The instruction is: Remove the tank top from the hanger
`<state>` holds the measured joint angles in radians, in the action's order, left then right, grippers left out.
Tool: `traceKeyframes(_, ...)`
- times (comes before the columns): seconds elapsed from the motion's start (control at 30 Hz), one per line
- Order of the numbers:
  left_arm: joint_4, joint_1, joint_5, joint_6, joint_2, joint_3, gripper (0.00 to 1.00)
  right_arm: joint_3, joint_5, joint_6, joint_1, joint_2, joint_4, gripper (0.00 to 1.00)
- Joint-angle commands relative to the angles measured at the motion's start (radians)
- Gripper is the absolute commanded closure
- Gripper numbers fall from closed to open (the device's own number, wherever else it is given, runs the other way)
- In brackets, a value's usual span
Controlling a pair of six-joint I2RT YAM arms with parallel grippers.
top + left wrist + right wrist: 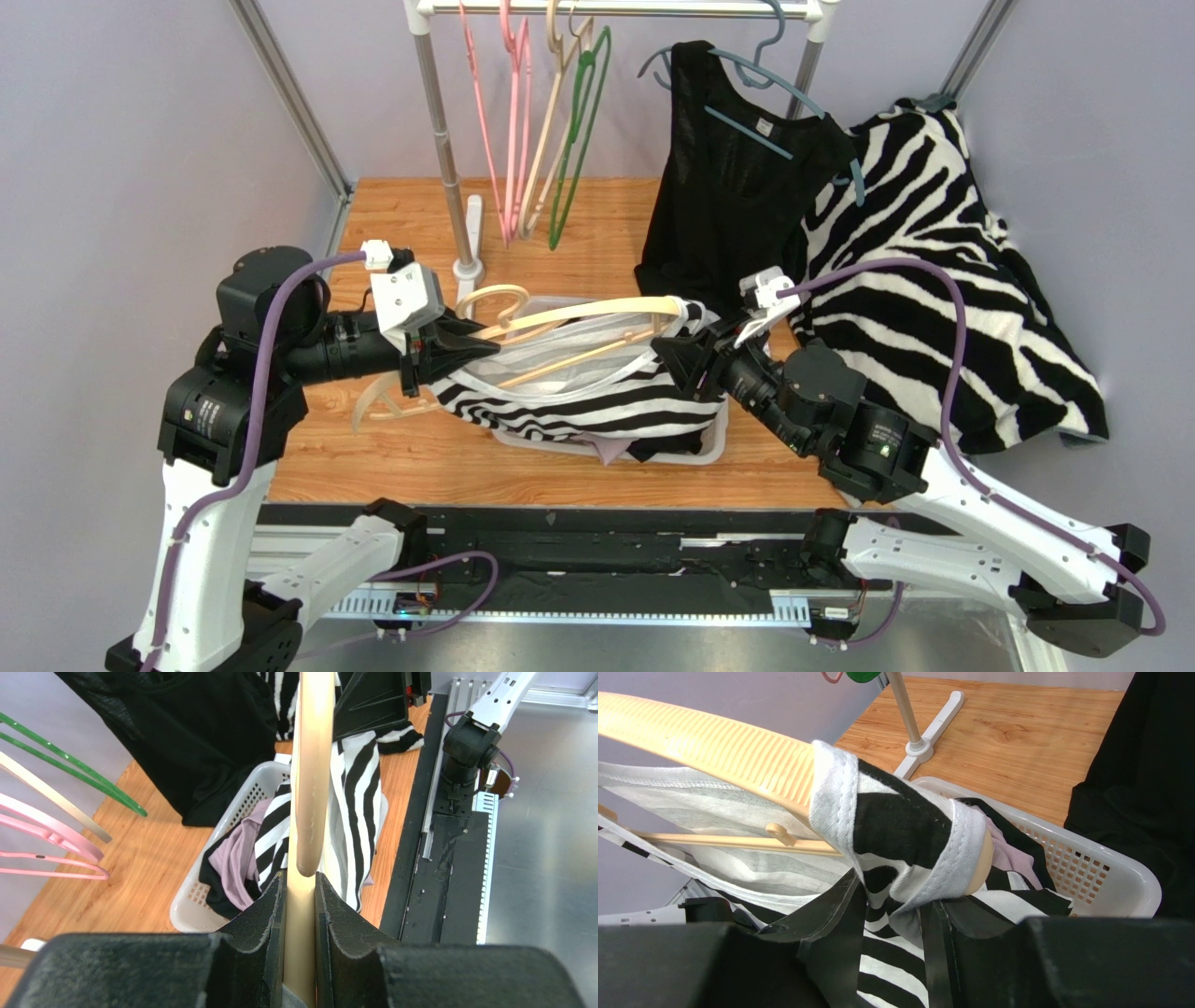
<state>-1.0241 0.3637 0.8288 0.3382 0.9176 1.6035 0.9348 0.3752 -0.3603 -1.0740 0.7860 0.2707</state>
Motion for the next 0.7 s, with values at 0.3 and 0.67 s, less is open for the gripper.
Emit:
traceKeyframes(0.3, 0.041, -0.019, -0.007, -0.025, -0.009, 0.009, 0.98, 0.03, 0.01, -0.058, 0.002, -0.096, 0.079, 0.93)
traceKeyframes(0.67, 0.007, -0.023, 0.007, 0.015, -0.029, -0.011, 0.98, 0.229, 0.117, 0.075, 0.048, -0.065, 0.156, 1.0)
